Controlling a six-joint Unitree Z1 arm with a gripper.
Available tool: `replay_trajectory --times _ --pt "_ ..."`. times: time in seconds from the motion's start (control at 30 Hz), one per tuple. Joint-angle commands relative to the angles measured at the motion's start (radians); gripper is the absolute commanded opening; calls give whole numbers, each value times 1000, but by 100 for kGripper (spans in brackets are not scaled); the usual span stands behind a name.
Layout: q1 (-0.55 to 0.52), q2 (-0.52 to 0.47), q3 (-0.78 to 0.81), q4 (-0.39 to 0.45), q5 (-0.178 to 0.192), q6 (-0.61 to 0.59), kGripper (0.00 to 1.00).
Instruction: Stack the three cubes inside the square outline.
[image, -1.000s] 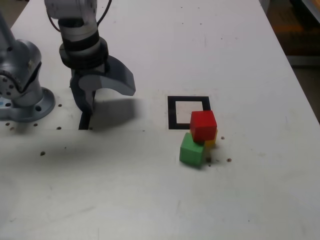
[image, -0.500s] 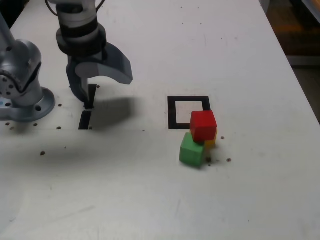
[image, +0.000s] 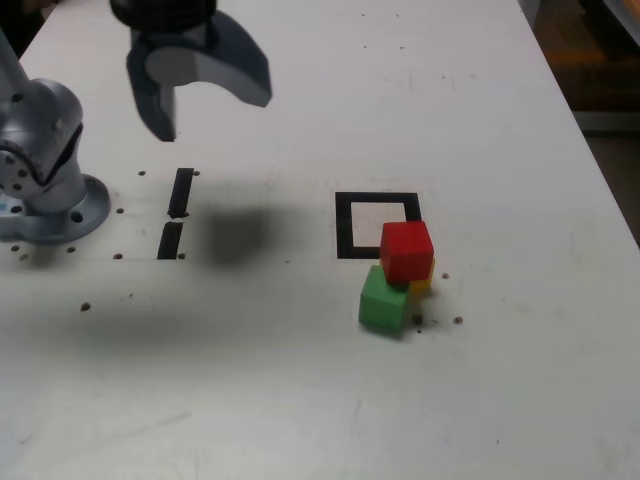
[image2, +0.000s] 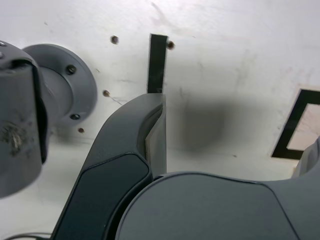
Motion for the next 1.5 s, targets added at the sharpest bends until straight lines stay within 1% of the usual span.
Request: replay_trajectory --times 0.0,0.23,0.53,0.77,0.93,1.07,1.3,1.47 --pt "0 26 -56 23 -7 9 99" --pt "-5 149 -264 103 -38 47 99" --pt "-46 235 -480 190 -46 54 99" --pt "-77 310 -566 196 -67 53 99" --pt "-114 361 -614 198 -73 54 99" --pt "-148 397 -643 200 -76 74 99" --pt "-194 465 -674 197 -104 114 99" --pt "-216 505 -700 192 -113 115 100"
